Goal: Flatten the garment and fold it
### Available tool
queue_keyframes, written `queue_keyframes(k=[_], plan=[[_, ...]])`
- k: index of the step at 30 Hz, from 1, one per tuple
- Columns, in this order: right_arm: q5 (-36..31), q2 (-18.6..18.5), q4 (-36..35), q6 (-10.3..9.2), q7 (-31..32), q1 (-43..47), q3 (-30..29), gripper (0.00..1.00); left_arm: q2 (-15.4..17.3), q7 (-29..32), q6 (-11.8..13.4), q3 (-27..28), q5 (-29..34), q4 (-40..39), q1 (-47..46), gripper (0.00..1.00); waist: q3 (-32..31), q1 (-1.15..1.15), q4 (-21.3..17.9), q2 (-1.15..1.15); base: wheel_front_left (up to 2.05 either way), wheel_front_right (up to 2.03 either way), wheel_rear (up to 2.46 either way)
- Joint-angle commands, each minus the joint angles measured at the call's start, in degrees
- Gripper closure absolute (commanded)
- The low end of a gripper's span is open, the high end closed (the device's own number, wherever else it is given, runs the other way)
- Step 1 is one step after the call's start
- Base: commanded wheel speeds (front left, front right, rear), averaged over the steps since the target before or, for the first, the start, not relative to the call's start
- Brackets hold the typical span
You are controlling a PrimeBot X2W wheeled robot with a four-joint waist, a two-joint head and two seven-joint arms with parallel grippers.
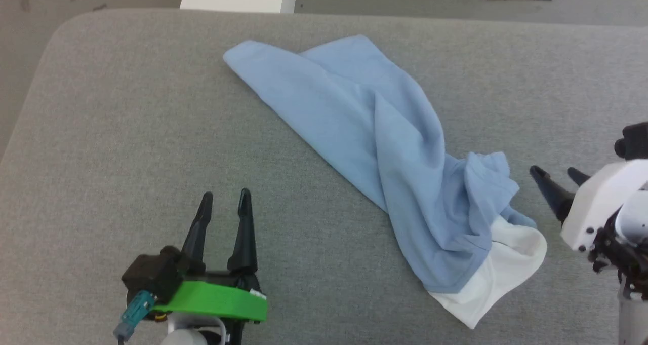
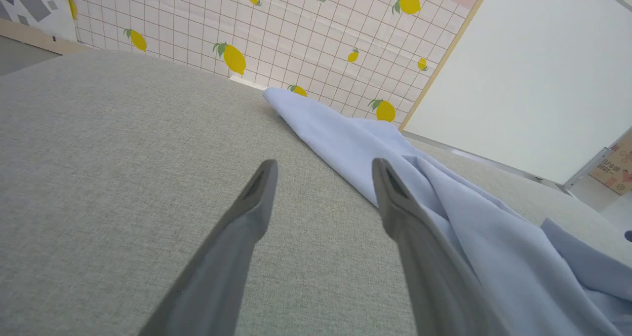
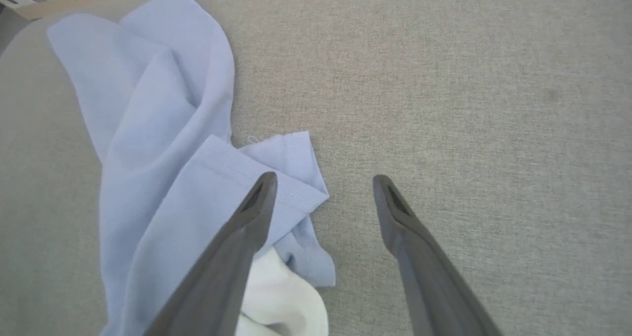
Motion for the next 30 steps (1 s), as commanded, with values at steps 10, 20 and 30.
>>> queue_keyframes(k=[10, 20, 30], plan=[[-2.4, -3.4, 11.1, -0.09, -1.5, -5.1, 4.1, 0.0, -0.1, -0.2, -0.1, -1.2, -0.1, 0.8, -2.6, 0.0, 3.8, 0.0, 4.6, 0.0, 0.0, 0.0, 0.0], [-5.2, -4.2, 17.8, -0.09, -2.8, -6.0, 3.6, 1.0, -0.1, -0.2, 0.5, -1.7, -0.8, 0.6, -3.4, 0.0, 4.8, 0.0, 5.7, 0.0, 0.0, 0.0, 0.0], [-1.5, -3.0, 13.3, -0.09, -8.1, -11.3, 0.5, 1.0, -0.1, -0.2, 0.3, -0.3, -0.2, 0.6, -3.0, 0.0, 3.1, 0.0, 2.1, 0.0, 0.0, 0.0, 0.0]])
